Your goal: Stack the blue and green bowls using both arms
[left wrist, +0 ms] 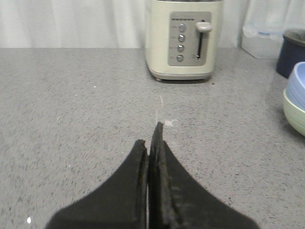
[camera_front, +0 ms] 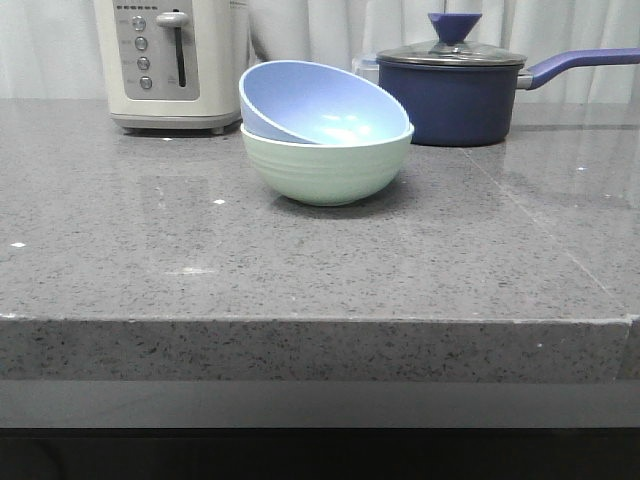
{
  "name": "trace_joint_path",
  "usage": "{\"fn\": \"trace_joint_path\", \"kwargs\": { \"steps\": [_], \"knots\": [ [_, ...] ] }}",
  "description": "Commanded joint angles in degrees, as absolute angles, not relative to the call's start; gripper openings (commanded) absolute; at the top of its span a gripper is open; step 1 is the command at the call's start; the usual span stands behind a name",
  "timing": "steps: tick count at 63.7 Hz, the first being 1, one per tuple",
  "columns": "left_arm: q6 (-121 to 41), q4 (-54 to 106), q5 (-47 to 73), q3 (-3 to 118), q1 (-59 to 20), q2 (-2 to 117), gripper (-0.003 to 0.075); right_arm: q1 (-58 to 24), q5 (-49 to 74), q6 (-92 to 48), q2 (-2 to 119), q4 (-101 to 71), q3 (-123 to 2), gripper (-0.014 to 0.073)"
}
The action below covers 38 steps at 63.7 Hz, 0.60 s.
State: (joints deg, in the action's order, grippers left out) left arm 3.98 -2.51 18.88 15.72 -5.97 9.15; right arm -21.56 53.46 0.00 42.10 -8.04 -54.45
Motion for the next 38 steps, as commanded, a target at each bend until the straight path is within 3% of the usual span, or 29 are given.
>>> {"fn": "trace_joint_path", "kwargs": {
  "steps": [1,23,38],
  "knots": [
    [4.14,0.51,11.74,12.97,-4.04,5.67,-0.002,-21.33,50.03,-0.45,41.99,-7.71,-55.84,-0.0053],
    [4.14,2.61,0.44,-0.57,-2.79,-1.42,-0.002,-21.33,50.03,-0.45,41.99,-7.71,-55.84,-0.0053],
    [4.14,2.61,1.49,-0.51,-2.79,-1.31,-0.002,-21.33,50.0,-0.45,41.98,-7.71,-55.84,-0.0053]
  ]
}}
